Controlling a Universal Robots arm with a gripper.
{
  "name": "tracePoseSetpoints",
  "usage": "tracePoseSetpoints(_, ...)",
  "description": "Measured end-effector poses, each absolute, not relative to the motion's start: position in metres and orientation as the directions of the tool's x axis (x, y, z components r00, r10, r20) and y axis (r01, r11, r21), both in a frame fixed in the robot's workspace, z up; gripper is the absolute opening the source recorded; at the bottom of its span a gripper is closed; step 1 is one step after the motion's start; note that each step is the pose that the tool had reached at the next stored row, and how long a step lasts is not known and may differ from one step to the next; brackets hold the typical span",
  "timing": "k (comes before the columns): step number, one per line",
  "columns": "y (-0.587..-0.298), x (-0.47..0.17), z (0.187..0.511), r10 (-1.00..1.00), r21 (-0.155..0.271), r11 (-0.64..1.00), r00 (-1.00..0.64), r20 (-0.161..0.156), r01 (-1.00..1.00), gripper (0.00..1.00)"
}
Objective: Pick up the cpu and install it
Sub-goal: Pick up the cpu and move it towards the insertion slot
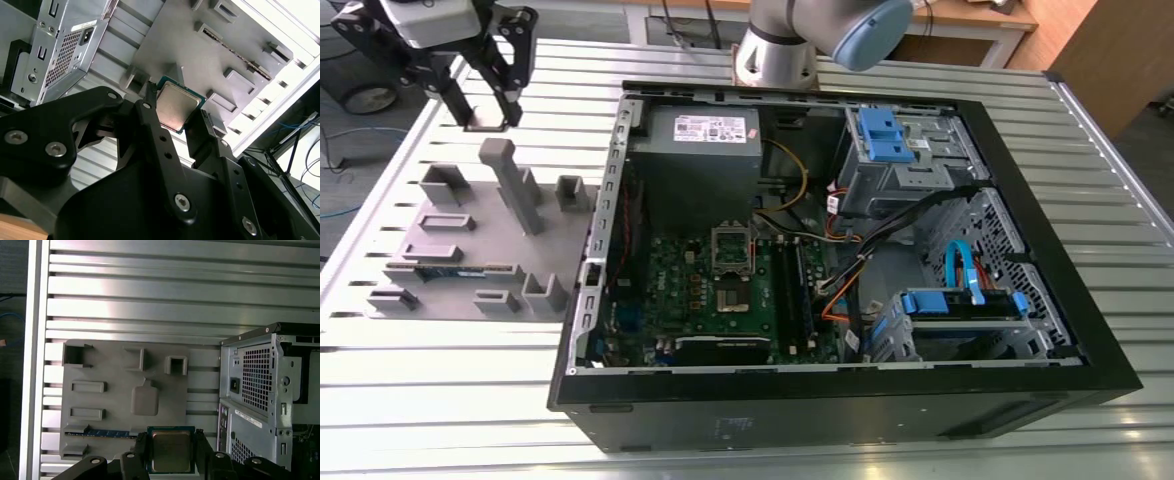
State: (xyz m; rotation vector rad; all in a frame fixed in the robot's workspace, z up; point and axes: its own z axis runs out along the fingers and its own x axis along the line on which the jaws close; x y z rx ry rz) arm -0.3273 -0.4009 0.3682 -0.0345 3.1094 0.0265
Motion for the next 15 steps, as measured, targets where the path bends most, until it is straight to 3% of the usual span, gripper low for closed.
tracePoseSetpoints(15, -0.401, -0.311, 0.368, -0.022, 0.017, 1.000, -0.999, -0.032, -0.023, 0.47)
